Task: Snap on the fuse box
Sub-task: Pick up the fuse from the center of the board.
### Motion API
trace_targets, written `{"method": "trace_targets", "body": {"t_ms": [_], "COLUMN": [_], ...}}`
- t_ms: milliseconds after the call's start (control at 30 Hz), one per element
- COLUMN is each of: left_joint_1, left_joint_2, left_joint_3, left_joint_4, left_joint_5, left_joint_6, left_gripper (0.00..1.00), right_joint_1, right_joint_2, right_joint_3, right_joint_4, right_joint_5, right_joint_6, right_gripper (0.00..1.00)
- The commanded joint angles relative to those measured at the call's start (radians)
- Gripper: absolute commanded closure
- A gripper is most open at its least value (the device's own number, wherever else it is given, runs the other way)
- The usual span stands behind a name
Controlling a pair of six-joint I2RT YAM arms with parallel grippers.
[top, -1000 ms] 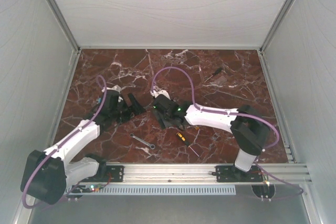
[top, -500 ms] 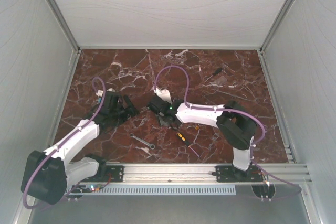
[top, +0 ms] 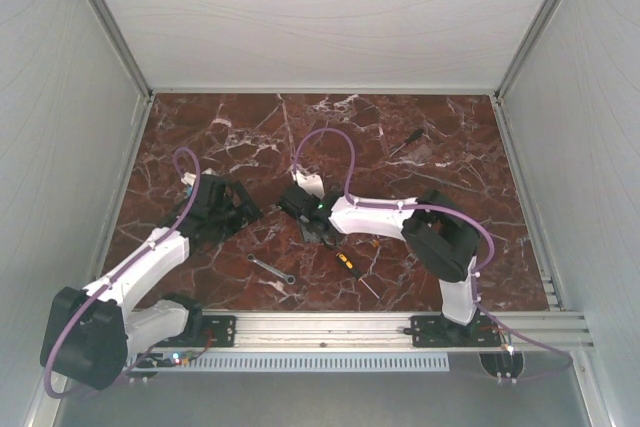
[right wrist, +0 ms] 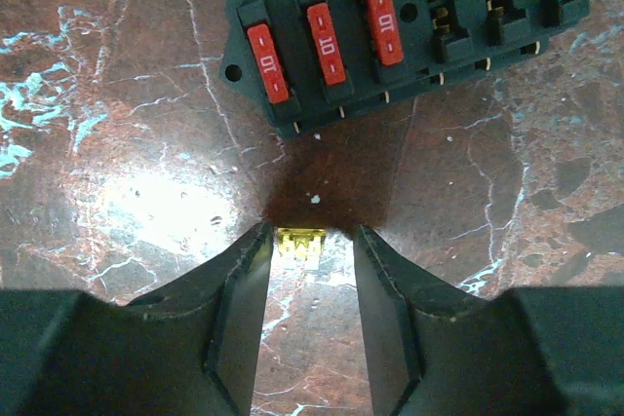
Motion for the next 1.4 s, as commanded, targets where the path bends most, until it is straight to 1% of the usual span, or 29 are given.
{"method": "trace_targets", "body": {"t_ms": [0,567,833,967,1133,1267,1367], "left_joint_1": [0.004,0.004,0.004,0.004,0.004,0.001,-0.018], "left_joint_2": [0.001,-0.001,-0.007,-0.021,-0.038,-0.033,-0.017], "left_joint_3": [0.042,0.032,0.015,-0.023,-0.084,-0.128,-0.163], "left_joint_4": [0.023,0.035,0.078,0.152,0.26,0.371,0.493], "left_joint_5": [0.019,0.041,0.109,0.182,0.258,0.323,0.366], "left_joint_6": [0.002,0.002,0.015,0.009,-0.005,-0.013,-0.034], "left_gripper": [0.0,0.0,0.0,0.0,0.01,0.05,0.1], "right_joint_1": [0.007,-0.022,-0.029,-0.031,-0.032,-0.041,-0.067], "right_joint_2": [0.019,0.07,0.074,0.066,0.035,-0.027,-0.079], "right_joint_3": [0.04,0.061,0.063,0.063,0.054,0.021,-0.004], "right_joint_4": [-0.023,-0.095,-0.111,-0.107,-0.086,-0.041,-0.013], "right_joint_5": [-0.006,-0.1,-0.084,-0.068,-0.062,-0.061,-0.087], "right_joint_6": [0.022,0.043,0.045,0.038,0.031,0.028,0.029], "right_gripper": [0.65,0.71,0.76,0.79,0.81,0.81,0.81]}}
